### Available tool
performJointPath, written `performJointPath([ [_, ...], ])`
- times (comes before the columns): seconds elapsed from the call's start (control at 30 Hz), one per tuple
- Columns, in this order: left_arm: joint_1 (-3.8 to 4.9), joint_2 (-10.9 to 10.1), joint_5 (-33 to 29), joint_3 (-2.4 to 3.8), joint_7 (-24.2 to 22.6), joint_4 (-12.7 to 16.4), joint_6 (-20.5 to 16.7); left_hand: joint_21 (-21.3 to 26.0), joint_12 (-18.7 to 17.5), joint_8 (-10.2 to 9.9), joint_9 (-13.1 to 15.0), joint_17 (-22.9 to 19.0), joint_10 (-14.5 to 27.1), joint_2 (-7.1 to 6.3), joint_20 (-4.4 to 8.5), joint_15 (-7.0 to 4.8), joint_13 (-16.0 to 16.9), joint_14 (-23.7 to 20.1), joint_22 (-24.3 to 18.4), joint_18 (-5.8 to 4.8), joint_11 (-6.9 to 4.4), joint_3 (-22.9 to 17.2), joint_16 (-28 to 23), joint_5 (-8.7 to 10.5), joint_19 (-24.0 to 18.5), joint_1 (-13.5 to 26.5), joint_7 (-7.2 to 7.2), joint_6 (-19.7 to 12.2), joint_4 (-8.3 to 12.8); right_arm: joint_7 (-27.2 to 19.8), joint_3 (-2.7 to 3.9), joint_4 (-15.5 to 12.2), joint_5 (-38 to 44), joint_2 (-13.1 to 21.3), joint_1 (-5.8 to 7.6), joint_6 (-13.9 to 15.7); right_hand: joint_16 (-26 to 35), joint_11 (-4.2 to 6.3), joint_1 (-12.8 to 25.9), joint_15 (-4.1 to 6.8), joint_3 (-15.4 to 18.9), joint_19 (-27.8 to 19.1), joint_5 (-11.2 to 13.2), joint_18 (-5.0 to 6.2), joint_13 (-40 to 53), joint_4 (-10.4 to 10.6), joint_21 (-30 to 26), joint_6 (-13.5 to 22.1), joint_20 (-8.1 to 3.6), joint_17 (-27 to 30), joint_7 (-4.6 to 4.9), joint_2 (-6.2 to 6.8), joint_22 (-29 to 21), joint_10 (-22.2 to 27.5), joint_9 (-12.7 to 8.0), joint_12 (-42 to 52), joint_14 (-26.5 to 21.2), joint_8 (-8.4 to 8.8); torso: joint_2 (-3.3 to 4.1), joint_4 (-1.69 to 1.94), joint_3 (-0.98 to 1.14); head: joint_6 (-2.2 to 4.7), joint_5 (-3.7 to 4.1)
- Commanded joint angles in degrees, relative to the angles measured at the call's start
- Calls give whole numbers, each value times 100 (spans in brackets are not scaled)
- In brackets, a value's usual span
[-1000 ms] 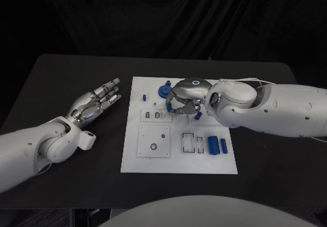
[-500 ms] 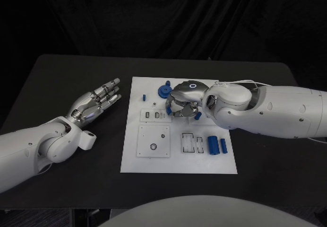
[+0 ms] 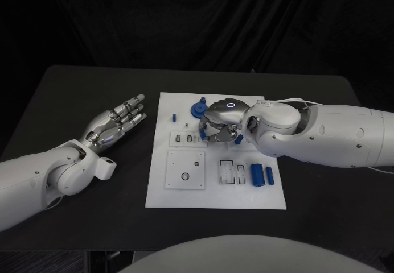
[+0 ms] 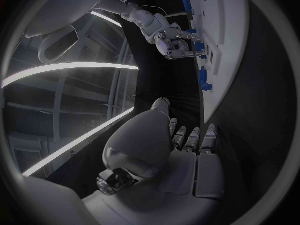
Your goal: Assemble the parts on the task board
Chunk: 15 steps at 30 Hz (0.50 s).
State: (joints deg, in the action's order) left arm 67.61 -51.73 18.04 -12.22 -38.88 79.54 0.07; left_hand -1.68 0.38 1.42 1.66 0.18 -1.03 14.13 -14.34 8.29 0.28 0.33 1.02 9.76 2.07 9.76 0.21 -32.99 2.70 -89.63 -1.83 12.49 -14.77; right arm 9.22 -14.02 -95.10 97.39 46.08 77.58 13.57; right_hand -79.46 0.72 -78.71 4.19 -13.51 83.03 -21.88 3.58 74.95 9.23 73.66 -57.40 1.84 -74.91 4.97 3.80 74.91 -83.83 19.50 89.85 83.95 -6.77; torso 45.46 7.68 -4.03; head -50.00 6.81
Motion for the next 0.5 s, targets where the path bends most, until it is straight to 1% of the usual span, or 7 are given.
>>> performJointPath([
  [0.03, -7, 16, 0, 4, -412, 1, 45, -32, -7, 25, 3, -3, -11, -10, -45, 20, 5, 10, 6, 59, 29, -24, -5, -14, 0, -20, -1, -5, 0, 104, -12, 13, 58, -14, -38, -57, -1, -2, 75, 19, -1, 15, 103, 27, 1505, -53, -28, -18, 5, -572, -30, 12, 730, -617, 16, 15, 391, 30, 1, 4, 0, 0, 10],
  [0.27, -7, 12, 0, 4, -405, 1, 45, -32, -7, 25, 3, -3, -11, -10, -45, 20, 5, 10, 6, 59, 29, -24, -5, -14, 0, -20, -1, -5, 0, 103, -12, 37, 58, -43, -48, -113, 15, -5, 140, 16, 9, 16, 252, 30, 1505, -71, -44, 76, 11, -560, -27, 9, 731, -617, 25, 15, 387, 105, 1, 0, -2, 0, -5],
  [0.3, -7, 11, 0, 4, -404, 0, 45, -32, -7, 25, 3, -3, -11, -10, -45, 20, 5, 10, 6, 59, 29, -24, -5, -14, 0, -20, -1, -5, 0, 103, -12, 40, 58, -48, -50, -117, 19, -4, 183, 14, 21, 17, 390, 31, 1505, -79, -51, 147, 13, -558, -25, 10, 734, -617, 24, 15, 387, 161, 1, 1, -2, 0, -6],
  [0.4, -7, 11, 0, 4, -399, -6, 46, -32, -7, 25, 3, -3, -11, -10, -45, 20, 5, 10, 6, 59, 29, -24, -5, -14, 0, -20, -1, -5, 0, 102, -12, 48, 58, -65, -60, -126, 22, -7, 224, 14, 39, 20, 524, 31, 1505, -85, -56, 170, 16, -557, -25, 9, 738, -617, 32, 15, 387, 190, 1, -2, -2, 0, -7],
  [0.5, -7, 13, 0, 4, -397, -13, 48, -31, -8, 23, 1, -4, -8, -2, -45, 21, 4, 9, 5, 58, 30, -35, -6, -9, -2, -17, 2, -16, -3, 102, -12, 56, 58, -82, -68, -126, 23, -10, 330, 9, 101, 24, 873, 31, 1505, -71, -69, 212, 19, -558, -22, 5, 745, -617, 48, 15, 388, 243, 1, 0, -2, 0, -8],
])
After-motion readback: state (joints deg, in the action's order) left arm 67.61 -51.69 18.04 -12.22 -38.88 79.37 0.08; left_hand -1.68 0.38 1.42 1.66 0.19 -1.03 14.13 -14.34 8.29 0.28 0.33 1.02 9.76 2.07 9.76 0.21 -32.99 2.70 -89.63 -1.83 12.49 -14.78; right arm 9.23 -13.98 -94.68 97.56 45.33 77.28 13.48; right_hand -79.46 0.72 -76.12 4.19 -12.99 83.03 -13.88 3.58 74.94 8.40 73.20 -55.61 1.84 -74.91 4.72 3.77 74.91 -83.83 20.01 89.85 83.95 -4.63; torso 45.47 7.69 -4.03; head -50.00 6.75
